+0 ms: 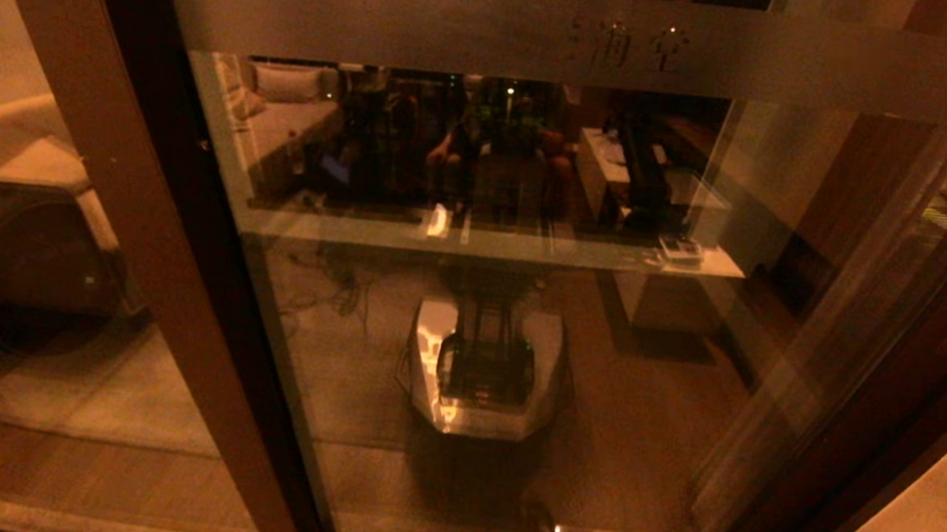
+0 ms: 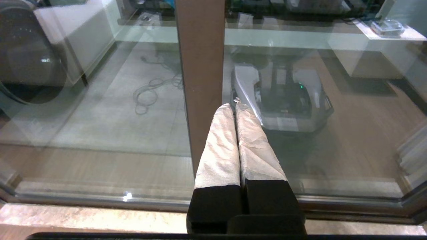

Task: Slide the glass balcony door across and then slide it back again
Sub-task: Open the slid door

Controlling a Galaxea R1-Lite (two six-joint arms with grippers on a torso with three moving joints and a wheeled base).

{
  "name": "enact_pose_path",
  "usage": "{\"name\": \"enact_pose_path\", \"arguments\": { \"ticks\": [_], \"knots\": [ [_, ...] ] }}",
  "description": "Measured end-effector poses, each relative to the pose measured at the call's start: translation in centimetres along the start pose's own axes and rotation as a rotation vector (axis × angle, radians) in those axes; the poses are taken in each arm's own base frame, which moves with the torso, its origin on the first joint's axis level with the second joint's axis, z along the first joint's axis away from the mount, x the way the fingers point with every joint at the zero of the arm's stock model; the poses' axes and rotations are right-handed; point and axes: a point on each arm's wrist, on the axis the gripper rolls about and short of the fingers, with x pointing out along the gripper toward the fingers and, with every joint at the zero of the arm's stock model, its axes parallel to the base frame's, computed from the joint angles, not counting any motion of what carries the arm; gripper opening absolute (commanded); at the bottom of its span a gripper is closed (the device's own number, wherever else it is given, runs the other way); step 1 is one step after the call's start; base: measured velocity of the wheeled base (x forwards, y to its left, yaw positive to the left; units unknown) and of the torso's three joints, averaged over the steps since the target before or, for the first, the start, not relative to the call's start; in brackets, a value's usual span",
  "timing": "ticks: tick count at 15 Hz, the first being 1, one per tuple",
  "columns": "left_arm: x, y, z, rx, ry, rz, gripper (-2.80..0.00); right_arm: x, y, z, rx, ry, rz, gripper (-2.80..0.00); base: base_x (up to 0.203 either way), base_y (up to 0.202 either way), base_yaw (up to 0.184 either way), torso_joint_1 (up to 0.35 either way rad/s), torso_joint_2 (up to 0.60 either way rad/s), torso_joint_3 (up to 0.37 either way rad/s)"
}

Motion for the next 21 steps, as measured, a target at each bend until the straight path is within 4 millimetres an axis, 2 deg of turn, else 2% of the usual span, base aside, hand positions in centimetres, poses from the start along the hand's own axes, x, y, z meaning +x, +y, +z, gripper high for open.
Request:
{"name": "enact_pose_path", "arguments": {
  "ticks": [5, 7, 9, 11, 14, 18, 21],
  "knots": [
    [0.0, 0.0, 0.0, 0.0, 0.0, 0.0, -2.8, 0.8, 0.1, 10.0, -0.202, 0.184, -0.226, -2.8, 0.0, 0.0, 0.0, 0.0, 0.0, 0.0],
    [0.0, 0.0, 0.0, 0.0, 0.0, 0.0, -2.8, 2.7, -0.2, 12.2, -0.236, 0.317, -0.274, -2.8, 0.0, 0.0, 0.0, 0.0, 0.0, 0.0],
    [0.0, 0.0, 0.0, 0.0, 0.0, 0.0, -2.8, 5.6, -0.8, 11.9, -0.234, 0.513, -0.295, -2.8, 0.0, 0.0, 0.0, 0.0, 0.0, 0.0],
    [0.0, 0.0, 0.0, 0.0, 0.0, 0.0, -2.8, 8.9, -1.5, 10.0, -0.201, 0.699, -0.304, -2.8, 0.0, 0.0, 0.0, 0.0, 0.0, 0.0],
    [0.0, 0.0, 0.0, 0.0, 0.0, 0.0, -2.8, 12.6, -2.8, 8.0, -0.131, 0.869, -0.342, -2.8, 0.0, 0.0, 0.0, 0.0, 0.0, 0.0],
    [0.0, 0.0, 0.0, 0.0, 0.0, 0.0, -2.8, 15.6, -5.1, 7.0, 0.036, 0.828, -0.28, -2.8, 0.0, 0.0, 0.0, 0.0, 0.0, 0.0],
    [0.0, 0.0, 0.0, 0.0, 0.0, 0.0, -2.8, 17.9, -8.2, 5.3, 0.099, 0.736, -0.245, -2.8, 0.0, 0.0, 0.0, 0.0, 0.0, 0.0]
  ]
}}
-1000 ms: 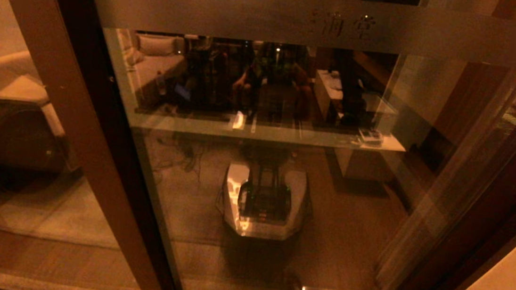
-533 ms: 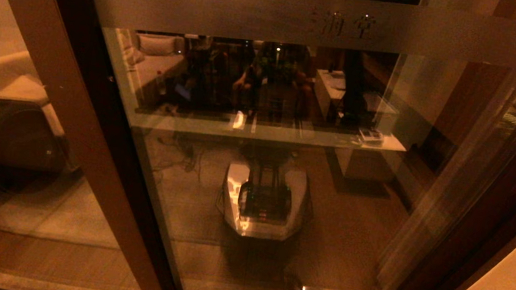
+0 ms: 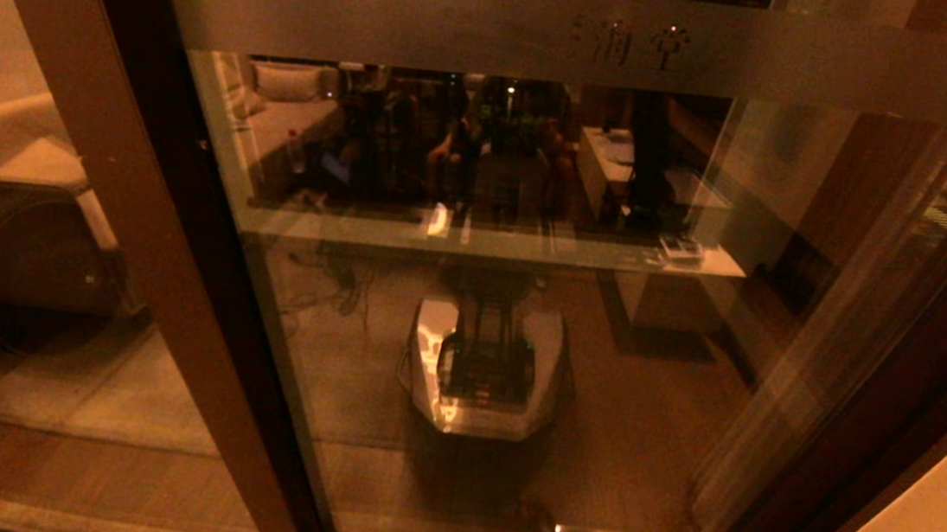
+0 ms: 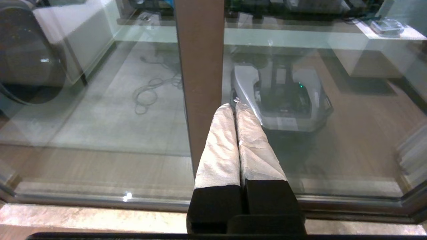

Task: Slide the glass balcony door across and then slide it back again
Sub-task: Open the slid door

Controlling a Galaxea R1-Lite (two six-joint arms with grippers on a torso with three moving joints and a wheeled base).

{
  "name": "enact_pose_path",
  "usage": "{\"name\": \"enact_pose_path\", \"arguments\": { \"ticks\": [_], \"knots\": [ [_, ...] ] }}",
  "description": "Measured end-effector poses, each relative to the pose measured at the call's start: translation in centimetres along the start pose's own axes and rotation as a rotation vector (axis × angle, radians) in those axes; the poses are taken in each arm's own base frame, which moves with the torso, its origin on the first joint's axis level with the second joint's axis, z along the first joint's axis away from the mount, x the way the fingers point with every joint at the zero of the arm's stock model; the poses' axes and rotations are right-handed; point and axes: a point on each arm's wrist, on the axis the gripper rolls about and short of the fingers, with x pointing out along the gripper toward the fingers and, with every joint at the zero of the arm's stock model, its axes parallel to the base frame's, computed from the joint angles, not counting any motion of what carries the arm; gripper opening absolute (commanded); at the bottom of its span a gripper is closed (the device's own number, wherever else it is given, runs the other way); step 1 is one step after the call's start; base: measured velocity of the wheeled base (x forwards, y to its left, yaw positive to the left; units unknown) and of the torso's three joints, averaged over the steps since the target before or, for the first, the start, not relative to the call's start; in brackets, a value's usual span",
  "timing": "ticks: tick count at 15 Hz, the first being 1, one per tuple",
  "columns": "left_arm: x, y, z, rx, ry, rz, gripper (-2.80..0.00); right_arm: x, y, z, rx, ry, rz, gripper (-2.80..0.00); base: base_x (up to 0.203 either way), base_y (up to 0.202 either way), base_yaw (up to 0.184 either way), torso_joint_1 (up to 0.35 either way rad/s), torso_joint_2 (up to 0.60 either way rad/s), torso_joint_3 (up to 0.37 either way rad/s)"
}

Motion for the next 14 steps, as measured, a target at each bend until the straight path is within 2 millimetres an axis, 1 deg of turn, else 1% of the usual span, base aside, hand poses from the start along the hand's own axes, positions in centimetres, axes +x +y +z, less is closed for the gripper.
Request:
{"name": "enact_pose_path", "arguments": {
  "ticks": [2, 3, 4, 7, 9, 14],
  "knots": [
    [0.0, 0.0, 0.0, 0.0, 0.0, 0.0, -2.8, 2.2, -1.9, 0.2, -0.001, -0.036, 0.015, -2.8, 0.0, 0.0, 0.0, 0.0, 0.0, 0.0],
    [0.0, 0.0, 0.0, 0.0, 0.0, 0.0, -2.8, 2.9, -2.7, 0.3, 0.004, -0.034, 0.004, -2.8, 0.0, 0.0, 0.0, 0.0, 0.0, 0.0],
    [0.0, 0.0, 0.0, 0.0, 0.0, 0.0, -2.8, 3.5, -3.3, 0.4, 0.011, -0.038, -0.004, 0.0, 0.0, 0.0, 0.0, 0.0, 0.0, 0.0],
    [0.0, 0.0, 0.0, 0.0, 0.0, 0.0, -2.8, 5.0, -4.3, 1.1, -0.005, -0.108, 0.028, 0.0, 0.0, 0.0, 0.0, 0.0, 0.0, 0.0],
    [0.0, 0.0, 0.0, 0.0, 0.0, 0.0, -2.8, 6.5, -5.1, 1.5, -0.021, -0.148, 0.074, 0.0, 0.0, 0.0, 0.0, 0.0, 0.0, 0.0],
    [0.0, 0.0, 0.0, 0.0, 0.0, 0.0, -2.8, 10.1, -6.8, 2.2, -0.012, -0.181, 0.215, 0.0, 0.0, 0.0, 0.0, 0.0, 0.0, 0.0]
  ]
}}
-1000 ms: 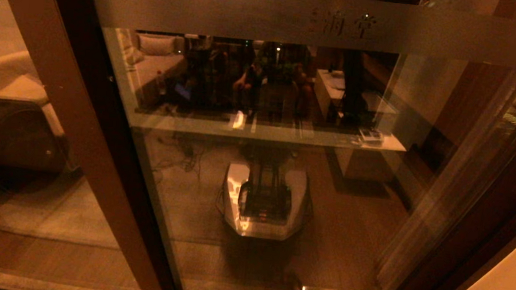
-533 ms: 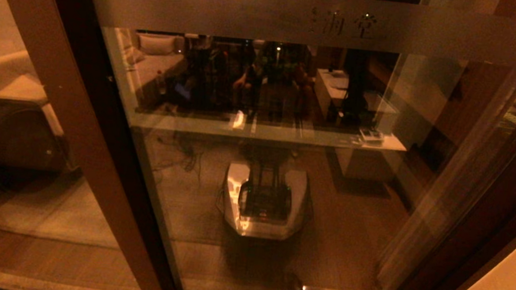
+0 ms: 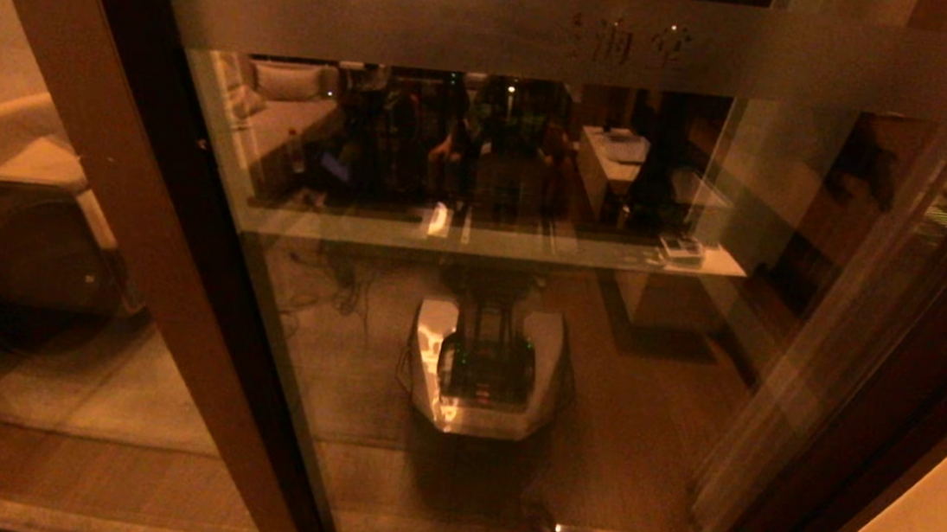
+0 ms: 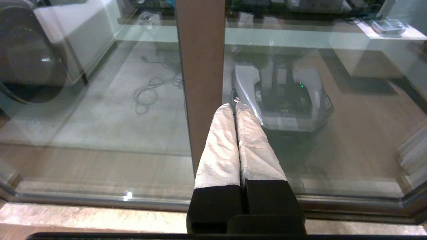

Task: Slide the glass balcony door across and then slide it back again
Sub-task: Open the slid door

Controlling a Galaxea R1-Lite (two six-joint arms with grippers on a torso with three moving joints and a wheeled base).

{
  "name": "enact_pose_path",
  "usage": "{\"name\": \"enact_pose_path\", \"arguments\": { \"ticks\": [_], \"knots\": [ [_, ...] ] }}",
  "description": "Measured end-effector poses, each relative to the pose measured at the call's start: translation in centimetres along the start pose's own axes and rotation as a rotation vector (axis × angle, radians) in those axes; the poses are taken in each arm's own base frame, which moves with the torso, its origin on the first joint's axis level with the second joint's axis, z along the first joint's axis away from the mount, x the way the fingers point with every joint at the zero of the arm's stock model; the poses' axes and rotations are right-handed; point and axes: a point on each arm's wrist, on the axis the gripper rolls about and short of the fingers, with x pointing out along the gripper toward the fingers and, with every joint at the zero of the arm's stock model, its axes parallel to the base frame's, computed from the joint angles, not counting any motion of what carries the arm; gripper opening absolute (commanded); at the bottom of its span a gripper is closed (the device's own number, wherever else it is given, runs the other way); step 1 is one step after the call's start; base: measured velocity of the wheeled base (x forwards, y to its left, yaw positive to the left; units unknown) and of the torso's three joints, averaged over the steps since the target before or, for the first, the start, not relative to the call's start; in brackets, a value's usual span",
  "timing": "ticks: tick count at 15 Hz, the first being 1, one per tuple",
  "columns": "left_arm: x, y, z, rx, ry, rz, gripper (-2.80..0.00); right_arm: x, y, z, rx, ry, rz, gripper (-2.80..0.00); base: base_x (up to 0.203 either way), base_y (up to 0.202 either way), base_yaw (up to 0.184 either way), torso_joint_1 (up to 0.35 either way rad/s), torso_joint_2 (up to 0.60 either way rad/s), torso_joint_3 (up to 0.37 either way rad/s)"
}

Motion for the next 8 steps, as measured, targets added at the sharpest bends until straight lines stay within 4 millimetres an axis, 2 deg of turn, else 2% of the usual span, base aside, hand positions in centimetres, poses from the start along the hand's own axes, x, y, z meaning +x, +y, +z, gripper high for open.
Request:
{"name": "enact_pose_path", "arguments": {
  "ticks": [5, 8],
  "knots": [
    [0.0, 0.0, 0.0, 0.0, 0.0, 0.0, -2.8, 2.6, -2.1, 0.6, -0.06, -0.097, 0.083, 0.0, 0.0, 0.0, 0.0, 0.0, 0.0, 0.0],
    [0.0, 0.0, 0.0, 0.0, 0.0, 0.0, -2.8, 3.8, -2.5, 0.3, -0.069, -0.098, 0.087, 0.0, 0.0, 0.0, 0.0, 0.0, 0.0, 0.0]
  ]
}}
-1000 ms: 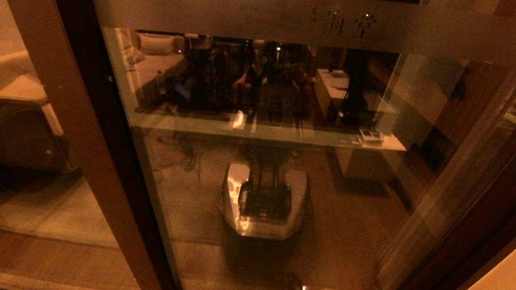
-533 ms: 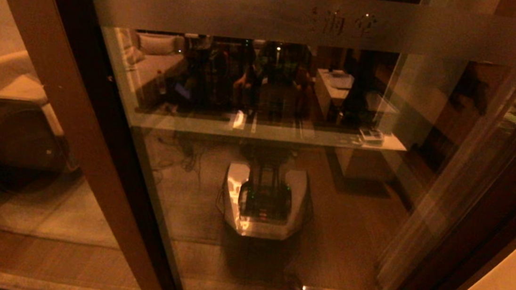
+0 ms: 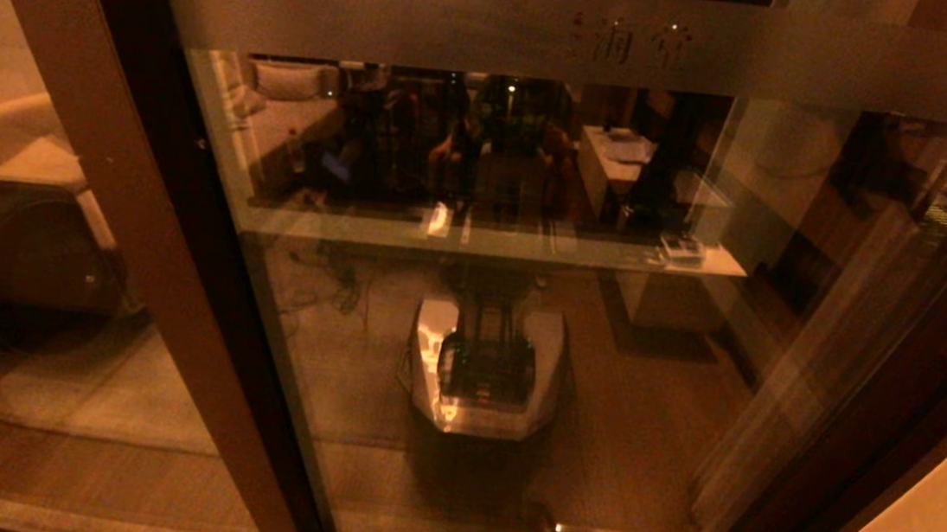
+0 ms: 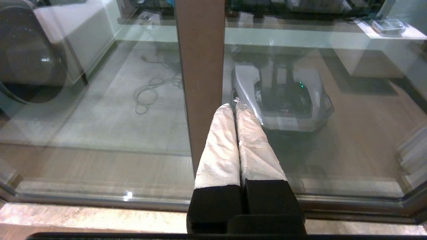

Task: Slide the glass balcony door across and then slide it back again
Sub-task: Open the slid door

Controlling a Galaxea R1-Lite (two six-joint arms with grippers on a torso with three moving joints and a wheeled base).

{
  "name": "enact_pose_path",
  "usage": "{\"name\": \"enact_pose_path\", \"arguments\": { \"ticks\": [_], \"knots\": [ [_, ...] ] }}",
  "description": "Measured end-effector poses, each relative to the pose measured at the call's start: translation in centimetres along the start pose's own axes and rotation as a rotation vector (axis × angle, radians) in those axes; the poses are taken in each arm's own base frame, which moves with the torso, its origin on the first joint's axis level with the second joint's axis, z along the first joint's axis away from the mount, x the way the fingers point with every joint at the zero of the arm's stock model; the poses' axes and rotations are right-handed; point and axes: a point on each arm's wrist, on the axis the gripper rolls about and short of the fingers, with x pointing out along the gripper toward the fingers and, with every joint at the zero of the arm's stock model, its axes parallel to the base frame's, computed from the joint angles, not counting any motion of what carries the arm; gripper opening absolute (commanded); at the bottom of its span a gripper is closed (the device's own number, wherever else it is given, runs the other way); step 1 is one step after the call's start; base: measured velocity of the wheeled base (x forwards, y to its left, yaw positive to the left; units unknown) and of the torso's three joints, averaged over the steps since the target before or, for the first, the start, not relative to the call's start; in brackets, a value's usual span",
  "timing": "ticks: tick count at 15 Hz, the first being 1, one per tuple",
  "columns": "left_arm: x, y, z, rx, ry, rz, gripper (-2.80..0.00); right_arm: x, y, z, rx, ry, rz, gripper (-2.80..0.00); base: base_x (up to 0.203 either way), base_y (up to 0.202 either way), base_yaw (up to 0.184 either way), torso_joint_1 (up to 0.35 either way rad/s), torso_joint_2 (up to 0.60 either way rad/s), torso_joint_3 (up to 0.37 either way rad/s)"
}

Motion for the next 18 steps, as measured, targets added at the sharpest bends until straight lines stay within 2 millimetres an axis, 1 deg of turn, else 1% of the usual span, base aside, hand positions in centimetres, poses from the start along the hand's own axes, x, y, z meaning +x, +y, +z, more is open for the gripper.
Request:
{"name": "enact_pose_path", "arguments": {
  "ticks": [4, 7, 9, 10, 13, 18],
  "knots": [
    [0.0, 0.0, 0.0, 0.0, 0.0, 0.0, -2.8, 1.3, 0.2, -0.8, -0.019, -0.014, 0.008, 0.0, 0.0, 0.0, 0.0, 0.0, 0.0, 0.0],
    [0.0, 0.0, 0.0, 0.0, 0.0, 0.0, -2.8, 3.4, 0.7, -0.8, -0.049, -0.075, -0.054, 0.0, 0.0, 0.0, 0.0, 0.0, 0.0, 0.0],
    [0.0, 0.0, 0.0, 0.0, 0.0, 0.0, -2.8, 4.9, 0.9, -0.4, -0.027, -0.122, -0.117, 0.0, 0.0, 0.0, 0.0, 0.0, 0.0, 0.0],
    [0.0, 0.0, 0.0, 0.0, 0.0, 0.0, -2.8, 5.4, 0.9, -0.4, -0.022, -0.132, -0.129, 0.0, 0.0, 0.0, 0.0, 0.0, 0.0, 0.0],
    [0.0, 0.0, 0.0, 0.0, 0.0, 0.0, -2.8, 6.4, 0.7, -0.4, -0.006, -0.129, -0.118, 0.0, 0.0, 0.0, 0.0, 0.0, 0.0, 0.0],
    [0.0, 0.0, 0.0, 0.0, 0.0, 0.0, -2.8, 7.6, 0.6, 0.3, 0.031, -0.145, -0.097, 0.0, 0.0, 0.0, 0.0, 0.0, 0.0, 0.0]
  ]
}}
